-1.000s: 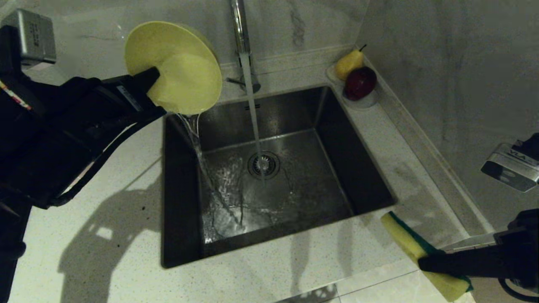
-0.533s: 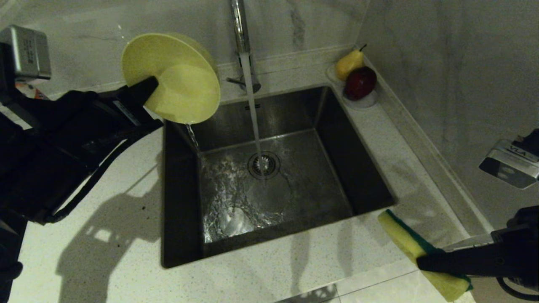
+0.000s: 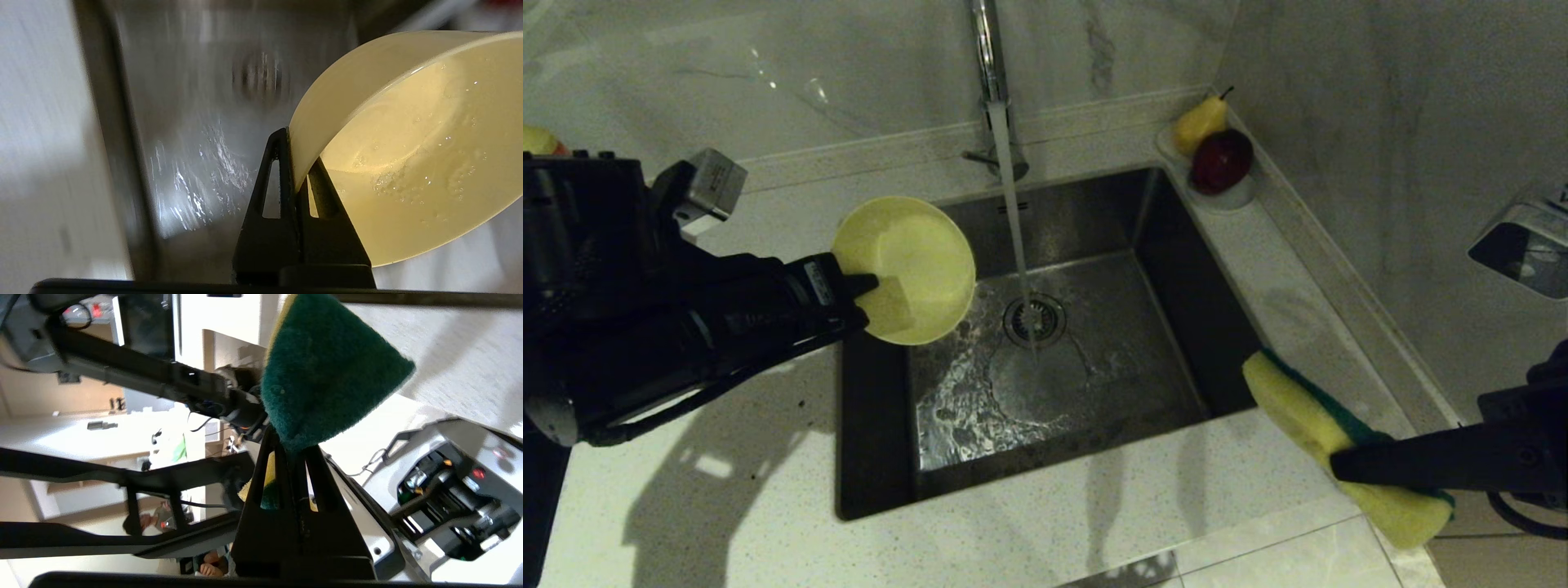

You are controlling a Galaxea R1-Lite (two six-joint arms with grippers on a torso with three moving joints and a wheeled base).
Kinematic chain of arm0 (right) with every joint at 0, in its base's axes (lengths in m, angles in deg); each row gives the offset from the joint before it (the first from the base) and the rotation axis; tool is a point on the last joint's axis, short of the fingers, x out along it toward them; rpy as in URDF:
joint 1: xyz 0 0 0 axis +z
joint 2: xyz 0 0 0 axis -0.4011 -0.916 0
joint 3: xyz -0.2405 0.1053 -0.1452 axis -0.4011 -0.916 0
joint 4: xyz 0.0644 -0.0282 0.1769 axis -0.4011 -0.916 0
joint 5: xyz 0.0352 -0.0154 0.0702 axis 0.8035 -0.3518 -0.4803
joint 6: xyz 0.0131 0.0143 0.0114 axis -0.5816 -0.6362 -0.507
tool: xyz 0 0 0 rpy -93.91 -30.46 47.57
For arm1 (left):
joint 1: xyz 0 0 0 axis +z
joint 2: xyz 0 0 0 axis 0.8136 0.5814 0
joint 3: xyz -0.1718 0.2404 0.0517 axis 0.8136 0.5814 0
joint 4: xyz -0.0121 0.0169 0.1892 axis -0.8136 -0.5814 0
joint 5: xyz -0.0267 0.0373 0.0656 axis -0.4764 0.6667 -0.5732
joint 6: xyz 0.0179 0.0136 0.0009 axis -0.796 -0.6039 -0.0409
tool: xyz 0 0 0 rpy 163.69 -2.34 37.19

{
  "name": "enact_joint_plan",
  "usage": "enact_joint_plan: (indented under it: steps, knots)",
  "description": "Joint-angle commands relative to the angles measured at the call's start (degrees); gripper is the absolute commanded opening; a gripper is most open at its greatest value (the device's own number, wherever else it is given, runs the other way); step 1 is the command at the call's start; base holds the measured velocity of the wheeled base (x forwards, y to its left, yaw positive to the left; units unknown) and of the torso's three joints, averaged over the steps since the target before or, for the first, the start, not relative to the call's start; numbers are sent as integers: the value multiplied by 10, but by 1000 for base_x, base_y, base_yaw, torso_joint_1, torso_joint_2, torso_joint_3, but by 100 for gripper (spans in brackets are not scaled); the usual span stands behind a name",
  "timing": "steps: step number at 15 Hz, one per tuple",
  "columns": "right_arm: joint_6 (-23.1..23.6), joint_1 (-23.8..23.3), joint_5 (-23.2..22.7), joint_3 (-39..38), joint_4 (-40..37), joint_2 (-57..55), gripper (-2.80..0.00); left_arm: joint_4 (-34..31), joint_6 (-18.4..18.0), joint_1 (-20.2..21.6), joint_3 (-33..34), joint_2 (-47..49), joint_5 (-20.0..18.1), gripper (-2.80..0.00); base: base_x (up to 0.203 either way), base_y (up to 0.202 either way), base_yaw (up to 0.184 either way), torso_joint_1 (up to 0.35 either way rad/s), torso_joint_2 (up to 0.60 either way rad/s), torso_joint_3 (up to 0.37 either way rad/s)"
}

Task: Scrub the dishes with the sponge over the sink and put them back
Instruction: Wipe the bowl

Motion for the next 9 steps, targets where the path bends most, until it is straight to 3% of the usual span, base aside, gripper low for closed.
enact_joint_plan:
  steps: [1,9]
  knots:
    - [-2,25,-3,21,-1,-26,-280,-115,25,-2,-28,1,-25,-280,0,0,0,0,0,0]
    - [-2,95,3,82,0,-113,-280,-304,46,-91,-89,18,-65,-280,0,0,0,0,0,0]
